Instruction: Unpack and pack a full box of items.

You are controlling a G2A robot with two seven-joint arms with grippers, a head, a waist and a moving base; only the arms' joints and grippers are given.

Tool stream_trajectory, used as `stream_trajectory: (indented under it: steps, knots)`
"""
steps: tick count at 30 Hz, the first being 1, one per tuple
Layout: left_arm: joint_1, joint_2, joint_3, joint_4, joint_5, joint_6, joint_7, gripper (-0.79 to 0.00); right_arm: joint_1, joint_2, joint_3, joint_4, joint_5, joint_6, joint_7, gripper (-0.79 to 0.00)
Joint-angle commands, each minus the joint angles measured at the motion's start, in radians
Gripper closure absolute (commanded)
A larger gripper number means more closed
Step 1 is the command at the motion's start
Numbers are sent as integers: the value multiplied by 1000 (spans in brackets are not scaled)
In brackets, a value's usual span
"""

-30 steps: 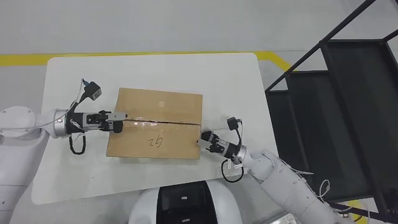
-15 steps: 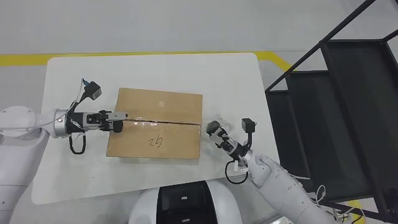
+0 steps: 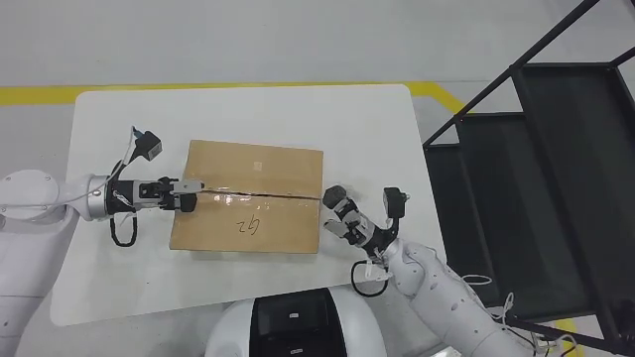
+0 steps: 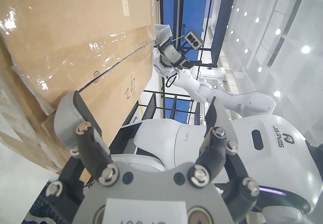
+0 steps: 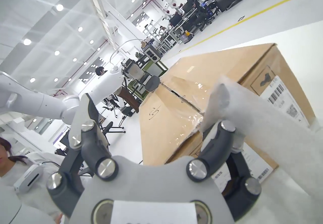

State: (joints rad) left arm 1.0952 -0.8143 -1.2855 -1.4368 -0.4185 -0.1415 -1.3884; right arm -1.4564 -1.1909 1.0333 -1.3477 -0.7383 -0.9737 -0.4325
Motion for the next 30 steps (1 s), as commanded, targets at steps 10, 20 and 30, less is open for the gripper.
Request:
stream_trajectory:
  steps: [10, 20, 30]
  knots:
    - [-5, -1, 9, 3, -1, 1, -1, -785, -1, -7, -9, -101, -184, 137, 59, -785]
    - [-10, -1, 9, 9, -8, -6, -11, -785, 4, 1, 13, -228, -144, 269, 317, -785]
    - [-12, -1, 7, 22, -28, -22, -28, -785, 15, 9, 36, -331, -58, 360, 536, -785]
